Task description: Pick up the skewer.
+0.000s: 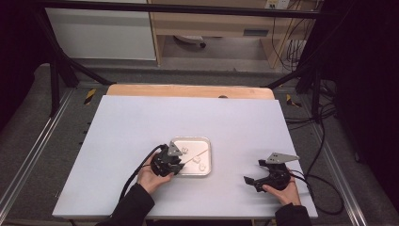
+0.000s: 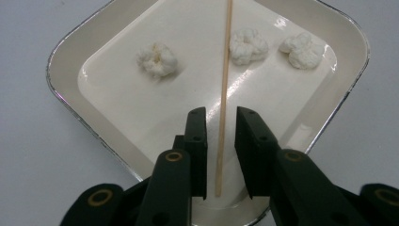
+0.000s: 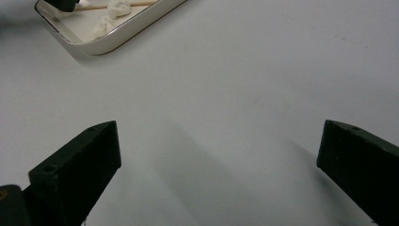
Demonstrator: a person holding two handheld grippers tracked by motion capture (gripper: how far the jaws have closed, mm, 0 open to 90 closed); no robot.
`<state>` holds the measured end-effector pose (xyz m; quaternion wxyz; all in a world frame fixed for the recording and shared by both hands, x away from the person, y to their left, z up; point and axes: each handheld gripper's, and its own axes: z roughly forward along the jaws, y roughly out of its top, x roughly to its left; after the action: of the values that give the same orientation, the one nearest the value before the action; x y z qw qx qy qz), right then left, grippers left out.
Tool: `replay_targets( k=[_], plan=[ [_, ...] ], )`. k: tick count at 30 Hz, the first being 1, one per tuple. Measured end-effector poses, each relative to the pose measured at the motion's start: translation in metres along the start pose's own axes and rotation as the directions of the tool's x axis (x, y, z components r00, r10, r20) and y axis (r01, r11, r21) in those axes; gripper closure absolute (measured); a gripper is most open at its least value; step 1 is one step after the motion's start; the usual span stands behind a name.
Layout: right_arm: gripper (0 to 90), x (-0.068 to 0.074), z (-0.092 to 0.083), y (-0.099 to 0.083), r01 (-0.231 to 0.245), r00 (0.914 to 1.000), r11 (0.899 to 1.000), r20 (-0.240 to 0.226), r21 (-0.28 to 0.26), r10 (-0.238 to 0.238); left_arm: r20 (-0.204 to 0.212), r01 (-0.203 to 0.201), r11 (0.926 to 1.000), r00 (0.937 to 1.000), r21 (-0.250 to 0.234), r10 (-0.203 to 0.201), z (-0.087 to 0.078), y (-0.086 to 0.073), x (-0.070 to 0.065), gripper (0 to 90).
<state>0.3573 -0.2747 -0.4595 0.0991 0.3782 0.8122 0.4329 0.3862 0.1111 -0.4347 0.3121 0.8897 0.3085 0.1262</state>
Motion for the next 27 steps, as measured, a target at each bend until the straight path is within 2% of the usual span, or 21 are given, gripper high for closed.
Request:
replay_targets(
  k=[7, 17, 27],
  plan=[
    [0.7, -0.0002, -0.0001, 0.0, 0.002, 1.0, 1.0, 0.0, -0.002, -0.002, 0.007, -0.002, 1.0, 1.0, -0.003, 0.002, 0.0027, -0.0025, 0.0, 80.4],
    [0.7, -0.0001, 0.0004, 0.0, 0.002, 1.0, 1.0, -0.003, -0.002, -0.002, -0.005, 0.012, 0.9998, 0.9999, -0.017, -0.012, 0.0035, -0.0035, -0.002, 87.2],
    [0.7, 0.0, 0.0004, 0.0, 0.001, 1.0, 1.0, -0.004, -0.001, -0.001, 0.006, 0.028, 0.9988, 0.9996, -0.04, -0.027, 0.0031, -0.0069, -0.0012, 88.5]
  ],
)
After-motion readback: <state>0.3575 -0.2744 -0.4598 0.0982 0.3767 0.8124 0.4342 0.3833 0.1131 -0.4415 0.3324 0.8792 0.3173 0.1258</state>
